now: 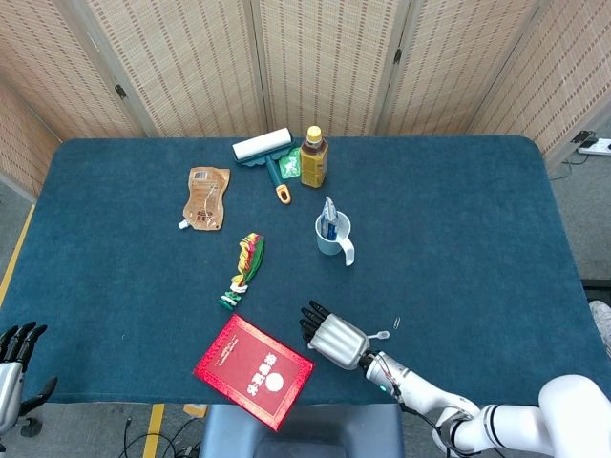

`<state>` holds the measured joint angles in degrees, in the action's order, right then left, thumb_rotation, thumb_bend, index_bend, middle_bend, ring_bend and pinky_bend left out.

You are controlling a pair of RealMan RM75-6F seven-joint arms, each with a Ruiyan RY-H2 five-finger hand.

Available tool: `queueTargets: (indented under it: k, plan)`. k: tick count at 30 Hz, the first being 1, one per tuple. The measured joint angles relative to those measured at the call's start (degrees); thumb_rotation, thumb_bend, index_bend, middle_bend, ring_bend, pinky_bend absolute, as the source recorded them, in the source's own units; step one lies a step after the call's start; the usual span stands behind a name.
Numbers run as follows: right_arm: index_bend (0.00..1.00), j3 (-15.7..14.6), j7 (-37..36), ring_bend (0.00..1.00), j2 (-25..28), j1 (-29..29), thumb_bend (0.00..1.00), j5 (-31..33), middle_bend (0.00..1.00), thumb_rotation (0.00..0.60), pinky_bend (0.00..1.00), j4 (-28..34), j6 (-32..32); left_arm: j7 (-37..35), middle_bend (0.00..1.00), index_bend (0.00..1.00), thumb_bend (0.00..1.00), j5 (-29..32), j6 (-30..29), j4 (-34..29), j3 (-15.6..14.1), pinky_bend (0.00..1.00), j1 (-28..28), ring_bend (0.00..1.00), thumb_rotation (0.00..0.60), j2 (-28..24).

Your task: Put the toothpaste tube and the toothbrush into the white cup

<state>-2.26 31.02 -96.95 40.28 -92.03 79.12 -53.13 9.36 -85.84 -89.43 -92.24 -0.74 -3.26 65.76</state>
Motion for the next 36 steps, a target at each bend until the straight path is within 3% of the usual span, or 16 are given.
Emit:
queueTargets:
  k: [14,25,36]
  plan:
    - [0.52,-1.43,-3.1,0.09,-1.05,-1.11,0.32,-2.11,0.28,0.6,0.12,-3.17,-2.33,-0.31,0.15,0.17,0.33,-0.07,0.29,-0.32,-0.26,0.15,-0.07,0.1,0.6,-0.23]
    - [0.62,-1.88,-6.57,0.12,-2.78,-2.44,0.32,-3.93,0.35,0.6,0.12,-6.45,-6.02,-0.18,0.15,0.17,0.33,-0.21,0.18,-0.54,-0.3,0.15,-0.13,0.1,0.6,-0.45]
    - [0.64,-1.15,-16.69,0.14,-2.02,-4.55,0.32,-4.93,0.36,0.6,0.12,-6.67,-12.62,0.97,0.15,0.17,0.33,-0.54,0.41,-1.5,-0.16,0.15,0.28,0.1,0.6,-0.75]
